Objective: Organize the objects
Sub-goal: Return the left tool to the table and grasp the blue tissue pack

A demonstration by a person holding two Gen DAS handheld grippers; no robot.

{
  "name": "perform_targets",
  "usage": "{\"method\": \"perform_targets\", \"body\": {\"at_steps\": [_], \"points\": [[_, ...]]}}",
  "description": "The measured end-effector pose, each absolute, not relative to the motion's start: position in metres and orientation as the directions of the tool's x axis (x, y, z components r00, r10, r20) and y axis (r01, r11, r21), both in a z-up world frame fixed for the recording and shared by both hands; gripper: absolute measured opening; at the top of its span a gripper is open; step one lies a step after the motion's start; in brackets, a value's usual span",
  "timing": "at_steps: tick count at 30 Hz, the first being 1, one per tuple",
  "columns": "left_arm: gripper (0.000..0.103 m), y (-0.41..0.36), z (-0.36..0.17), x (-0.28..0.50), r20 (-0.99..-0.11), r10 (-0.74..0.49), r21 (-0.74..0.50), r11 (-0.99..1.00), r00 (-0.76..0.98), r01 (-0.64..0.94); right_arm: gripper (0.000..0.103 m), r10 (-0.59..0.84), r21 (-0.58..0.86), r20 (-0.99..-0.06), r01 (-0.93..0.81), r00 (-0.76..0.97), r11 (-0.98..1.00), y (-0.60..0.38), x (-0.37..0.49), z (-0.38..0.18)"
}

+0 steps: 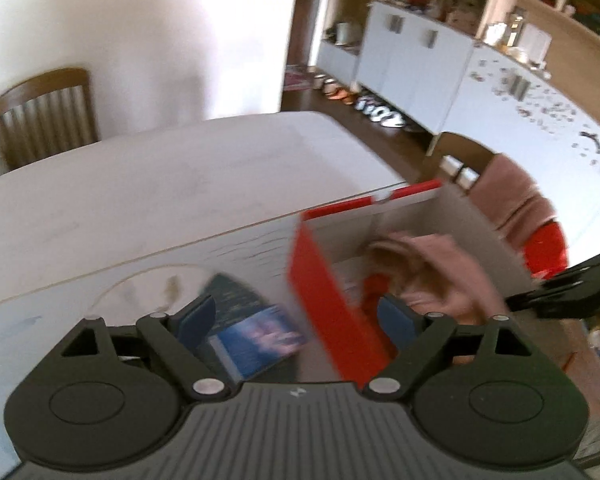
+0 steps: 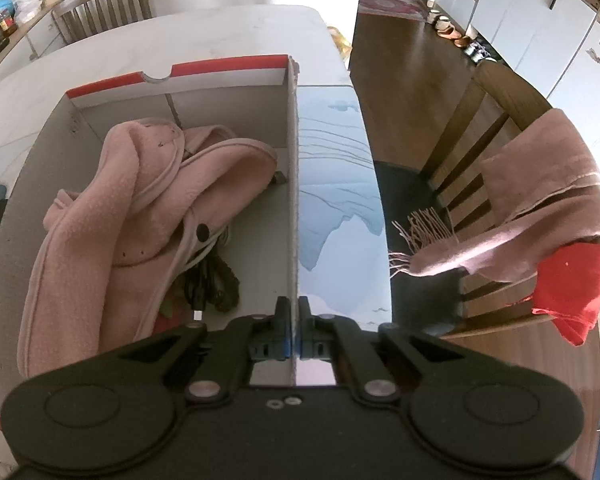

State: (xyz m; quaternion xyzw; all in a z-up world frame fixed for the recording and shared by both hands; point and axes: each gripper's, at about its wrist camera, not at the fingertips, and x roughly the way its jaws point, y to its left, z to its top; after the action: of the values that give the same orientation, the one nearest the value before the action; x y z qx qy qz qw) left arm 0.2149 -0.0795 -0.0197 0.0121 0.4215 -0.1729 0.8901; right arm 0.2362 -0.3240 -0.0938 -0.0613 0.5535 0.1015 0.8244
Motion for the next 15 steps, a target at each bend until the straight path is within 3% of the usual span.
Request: {"method": "perform_targets", "body": {"at_steps": [3,15], "points": [[0.103,-0.069,-0.034,0.218,-0.771,-0.273,-0.101,0.945,0.575,0.312,0.001,0.097,0.01,-0.927,-0.234,0.363,0.972,-0.326,0.236,-0.094],[0.103,-0.081,-0.097,0.239,-0.839,-0.272,-0.004,0.869,0.471,0.495,0.002,0.073,-0.012,-0.933,-0.234,0.352,0.972,-0.324,0.234,-0.095]]}}
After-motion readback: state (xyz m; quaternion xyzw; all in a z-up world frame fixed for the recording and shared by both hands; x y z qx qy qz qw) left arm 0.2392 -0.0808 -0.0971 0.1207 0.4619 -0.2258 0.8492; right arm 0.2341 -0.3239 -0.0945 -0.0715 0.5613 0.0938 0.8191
